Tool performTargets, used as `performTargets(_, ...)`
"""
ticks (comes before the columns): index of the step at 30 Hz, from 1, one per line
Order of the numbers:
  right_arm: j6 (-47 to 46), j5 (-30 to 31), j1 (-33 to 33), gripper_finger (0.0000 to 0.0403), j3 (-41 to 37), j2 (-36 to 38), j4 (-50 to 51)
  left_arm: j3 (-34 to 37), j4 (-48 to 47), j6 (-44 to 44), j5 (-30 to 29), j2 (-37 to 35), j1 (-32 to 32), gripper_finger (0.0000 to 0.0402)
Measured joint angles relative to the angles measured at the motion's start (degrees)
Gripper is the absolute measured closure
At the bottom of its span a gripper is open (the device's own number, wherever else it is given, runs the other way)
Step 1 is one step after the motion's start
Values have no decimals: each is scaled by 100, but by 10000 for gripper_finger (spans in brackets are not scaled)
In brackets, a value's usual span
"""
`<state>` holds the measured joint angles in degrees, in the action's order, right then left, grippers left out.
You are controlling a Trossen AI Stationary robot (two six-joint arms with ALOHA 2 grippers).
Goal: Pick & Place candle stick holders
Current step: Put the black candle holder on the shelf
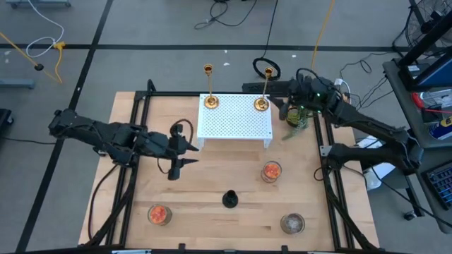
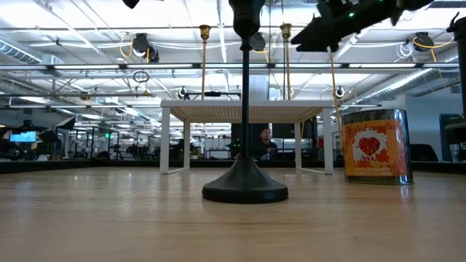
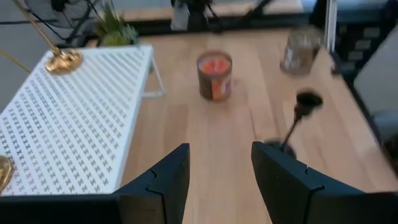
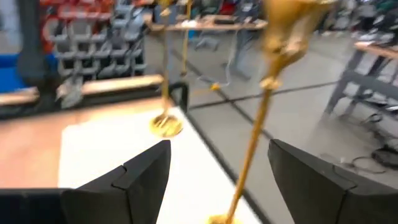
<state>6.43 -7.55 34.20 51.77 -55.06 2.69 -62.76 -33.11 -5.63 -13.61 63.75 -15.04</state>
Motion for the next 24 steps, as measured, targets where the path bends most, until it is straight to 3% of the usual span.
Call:
performTargets(4,28,-15,-314,151,0,461,964,4,-190,-104,-182,238,-160,222)
performTargets(11,-336,-23,-1132,165,-48,1006,2218,4,300,-210,-198,1117,-462,222)
performTargets(15,-581,-22,-1706,175,-376,1184,2122,4,799,-222,-205,1734,-683,222)
performTargets(24,-1047,-10,-2647,190,-1227,1272,919,4,2476,-564,-196,3193,-1027,222)
